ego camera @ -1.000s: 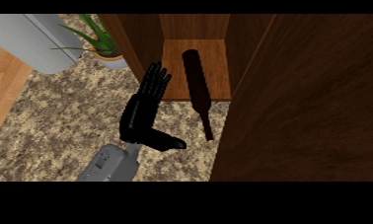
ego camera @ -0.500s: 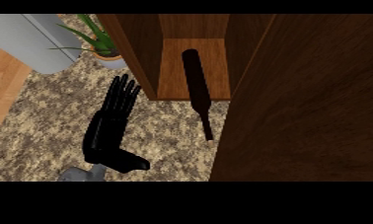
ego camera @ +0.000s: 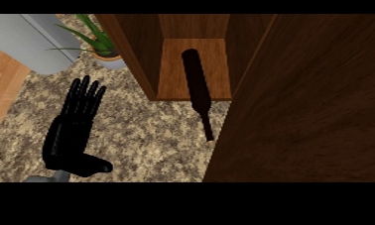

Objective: Pick up the wine, place it into the cabinet and close the cabinet

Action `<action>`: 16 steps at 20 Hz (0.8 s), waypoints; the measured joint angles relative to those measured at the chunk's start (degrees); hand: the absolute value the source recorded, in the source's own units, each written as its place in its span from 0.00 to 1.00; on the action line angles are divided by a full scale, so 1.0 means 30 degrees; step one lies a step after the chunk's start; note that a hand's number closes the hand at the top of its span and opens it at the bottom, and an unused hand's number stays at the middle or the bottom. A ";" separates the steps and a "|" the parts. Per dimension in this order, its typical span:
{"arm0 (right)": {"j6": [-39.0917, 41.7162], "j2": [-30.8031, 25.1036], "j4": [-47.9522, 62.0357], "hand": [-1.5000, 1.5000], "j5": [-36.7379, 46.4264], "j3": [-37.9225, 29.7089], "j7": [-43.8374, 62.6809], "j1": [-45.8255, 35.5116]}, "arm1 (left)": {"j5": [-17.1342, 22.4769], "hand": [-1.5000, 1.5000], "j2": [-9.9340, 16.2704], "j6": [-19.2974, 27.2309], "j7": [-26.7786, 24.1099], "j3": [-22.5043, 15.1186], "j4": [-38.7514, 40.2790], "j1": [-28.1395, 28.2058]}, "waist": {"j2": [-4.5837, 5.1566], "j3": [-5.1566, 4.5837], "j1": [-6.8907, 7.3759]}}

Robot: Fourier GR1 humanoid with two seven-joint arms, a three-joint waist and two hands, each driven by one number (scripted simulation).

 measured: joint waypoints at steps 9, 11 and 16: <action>0.0010 0.0496 0.0097 1.00 0.0182 0.1192 0.1255 -0.1129 | 0.1565 0.00 0.2042 -0.1727 0.0742 0.2241 -0.0678 0.0866 | 0.0015 -0.0019 0.0133; 0.0152 0.0499 0.0075 1.00 0.0196 0.1195 0.1675 -0.1587 | 0.1885 0.00 0.2481 -0.2037 0.1040 0.2664 -0.0693 0.0807 | 0.0036 -0.0030 0.0193; 0.0493 0.0632 0.0090 1.00 0.0230 0.1185 0.2383 -0.2508 | 0.2581 0.00 0.3193 -0.3112 0.1317 0.3497 -0.0223 0.0867 | 0.0073 -0.0061 0.0310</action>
